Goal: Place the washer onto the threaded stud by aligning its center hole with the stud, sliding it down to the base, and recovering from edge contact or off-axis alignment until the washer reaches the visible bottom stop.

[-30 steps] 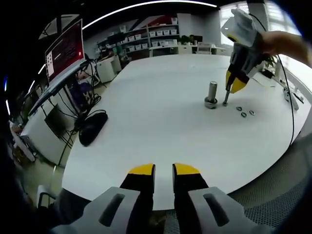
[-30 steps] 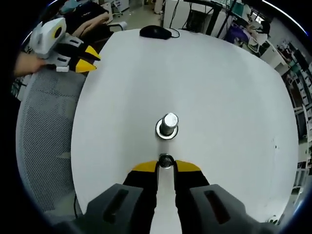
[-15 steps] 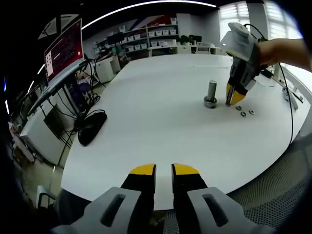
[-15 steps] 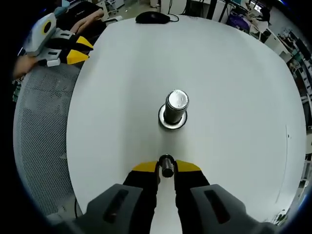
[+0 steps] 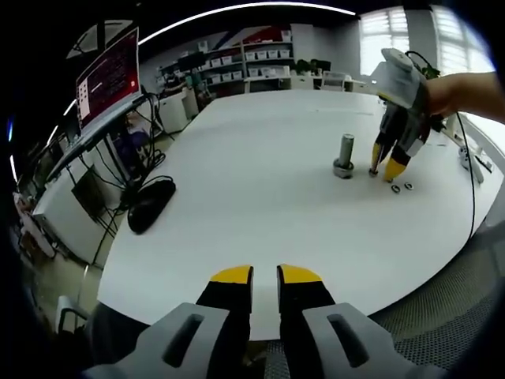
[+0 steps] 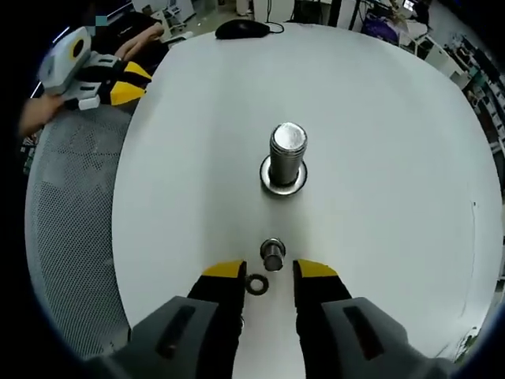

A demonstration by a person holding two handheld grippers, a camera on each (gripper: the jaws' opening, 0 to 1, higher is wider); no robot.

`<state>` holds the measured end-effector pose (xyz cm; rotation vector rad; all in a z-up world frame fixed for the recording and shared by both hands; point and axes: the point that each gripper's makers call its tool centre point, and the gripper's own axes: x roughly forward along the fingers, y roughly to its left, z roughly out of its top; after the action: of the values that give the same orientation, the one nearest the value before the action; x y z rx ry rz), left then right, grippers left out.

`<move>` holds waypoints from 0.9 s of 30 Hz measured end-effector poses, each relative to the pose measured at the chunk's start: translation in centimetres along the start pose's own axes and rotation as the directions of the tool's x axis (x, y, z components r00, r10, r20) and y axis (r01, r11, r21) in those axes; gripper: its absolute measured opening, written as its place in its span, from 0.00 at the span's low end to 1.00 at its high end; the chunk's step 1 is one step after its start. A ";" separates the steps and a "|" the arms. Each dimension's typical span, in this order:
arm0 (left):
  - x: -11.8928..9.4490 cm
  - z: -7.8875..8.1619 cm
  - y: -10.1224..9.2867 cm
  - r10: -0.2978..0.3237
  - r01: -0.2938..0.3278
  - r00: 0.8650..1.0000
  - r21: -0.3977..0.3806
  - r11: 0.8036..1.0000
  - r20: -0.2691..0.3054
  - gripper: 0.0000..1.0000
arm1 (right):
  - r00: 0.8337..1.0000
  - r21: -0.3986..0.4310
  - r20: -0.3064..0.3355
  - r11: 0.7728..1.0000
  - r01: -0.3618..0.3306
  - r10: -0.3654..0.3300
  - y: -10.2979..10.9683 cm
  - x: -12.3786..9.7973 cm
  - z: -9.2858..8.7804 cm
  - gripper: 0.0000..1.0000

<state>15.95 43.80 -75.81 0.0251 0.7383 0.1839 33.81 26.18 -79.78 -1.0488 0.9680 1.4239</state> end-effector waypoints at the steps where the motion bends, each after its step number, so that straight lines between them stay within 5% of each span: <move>1: 0.0 0.0 0.0 0.000 0.000 1.000 -0.001 1.000 -0.001 0.10 | 1.000 0.006 0.005 1.000 0.004 -0.004 0.0 -0.2 -0.1 0.29; 10: 0.0 -0.1 0.0 0.002 -0.002 1.000 0.008 1.000 -0.008 0.09 | 0.985 0.158 0.160 0.987 0.035 -0.060 0.1 -2.7 -0.6 0.28; 27: 0.0 -0.2 -0.1 0.002 -0.002 1.000 0.014 1.000 -0.014 0.09 | 0.966 0.223 0.238 0.974 0.048 -0.103 3.1 -5.2 -3.7 0.29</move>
<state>15.82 43.69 -75.94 0.0383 0.7531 0.1810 31.30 20.88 -75.83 -0.7202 0.8674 1.3173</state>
